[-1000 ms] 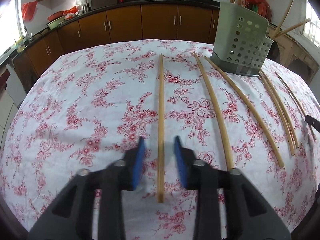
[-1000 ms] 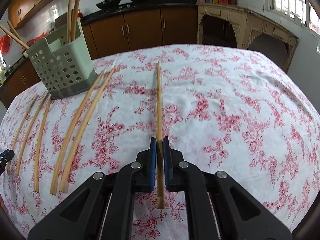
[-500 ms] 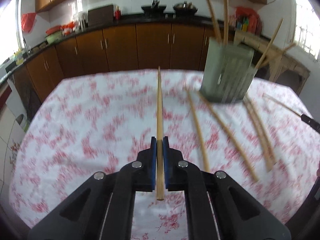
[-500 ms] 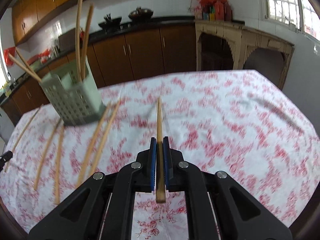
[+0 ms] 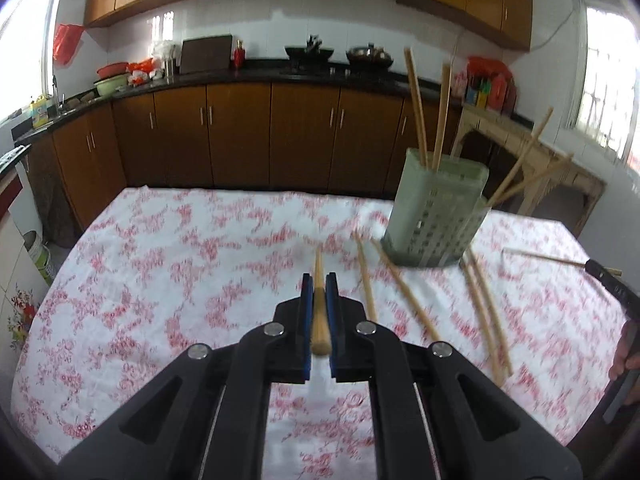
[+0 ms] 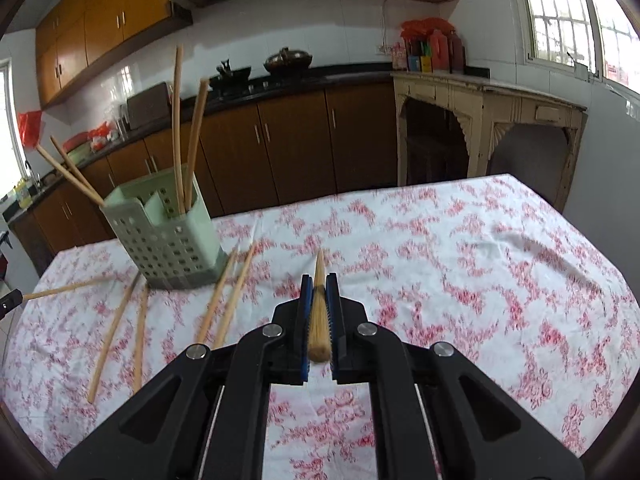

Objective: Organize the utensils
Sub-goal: 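Lift the right gripper's chopstick upright over the green holder while the left gripper lifts its chopstick there, then lower the right gripper's chopstick into the holder and open while the left gripper releases its chopstick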

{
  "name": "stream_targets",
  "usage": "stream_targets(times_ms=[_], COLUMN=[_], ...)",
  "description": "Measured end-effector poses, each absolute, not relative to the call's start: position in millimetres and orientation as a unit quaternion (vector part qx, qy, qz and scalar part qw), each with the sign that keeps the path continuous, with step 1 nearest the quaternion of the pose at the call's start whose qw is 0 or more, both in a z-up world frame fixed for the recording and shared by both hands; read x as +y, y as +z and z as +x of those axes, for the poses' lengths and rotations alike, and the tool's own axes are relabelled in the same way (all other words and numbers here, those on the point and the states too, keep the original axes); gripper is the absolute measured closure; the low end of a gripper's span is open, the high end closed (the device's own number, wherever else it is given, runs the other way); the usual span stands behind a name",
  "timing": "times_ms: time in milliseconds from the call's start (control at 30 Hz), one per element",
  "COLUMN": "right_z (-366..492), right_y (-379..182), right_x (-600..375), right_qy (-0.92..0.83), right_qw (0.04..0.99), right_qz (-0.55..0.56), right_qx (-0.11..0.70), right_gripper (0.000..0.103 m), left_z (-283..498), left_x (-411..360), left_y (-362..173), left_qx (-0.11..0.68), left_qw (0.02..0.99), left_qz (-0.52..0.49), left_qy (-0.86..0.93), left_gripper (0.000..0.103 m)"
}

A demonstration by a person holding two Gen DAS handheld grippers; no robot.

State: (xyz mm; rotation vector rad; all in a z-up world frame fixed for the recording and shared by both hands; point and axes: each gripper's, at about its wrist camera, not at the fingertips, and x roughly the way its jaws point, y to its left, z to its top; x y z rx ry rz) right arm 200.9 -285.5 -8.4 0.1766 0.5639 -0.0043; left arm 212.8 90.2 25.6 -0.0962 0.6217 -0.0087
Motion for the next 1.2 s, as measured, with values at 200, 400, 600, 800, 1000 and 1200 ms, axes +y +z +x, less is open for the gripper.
stream_targets(times_ms=[200,400,600,800,1000,1200], right_z=[199,196,196,188,175,171], right_y=[12,29,39,55,98,143], right_x=[-289,-293,-294,-289,-276,-253], right_qy=[0.002,0.006,0.01,0.03,0.091,0.158], right_qw=[0.966,0.972,0.974,0.974,0.973,0.968], right_qz=[0.098,0.109,0.112,0.111,0.12,0.122], right_qx=[0.239,0.206,0.195,0.195,0.178,0.151], right_gripper=[0.096,0.096,0.096,0.096,0.096,0.096], left_z=[215,215,214,208,201,201], left_x=[95,97,91,83,69,45], left_y=[49,69,83,100,139,189], left_qx=[0.269,0.242,0.231,0.226,0.216,0.198], left_qw=[0.961,0.968,0.971,0.972,0.972,0.97], left_qz=[-0.065,-0.073,-0.066,-0.059,-0.058,-0.065], left_qy=[-0.004,-0.004,-0.012,-0.031,-0.078,-0.126], left_gripper=[0.096,0.096,0.096,0.096,0.096,0.096])
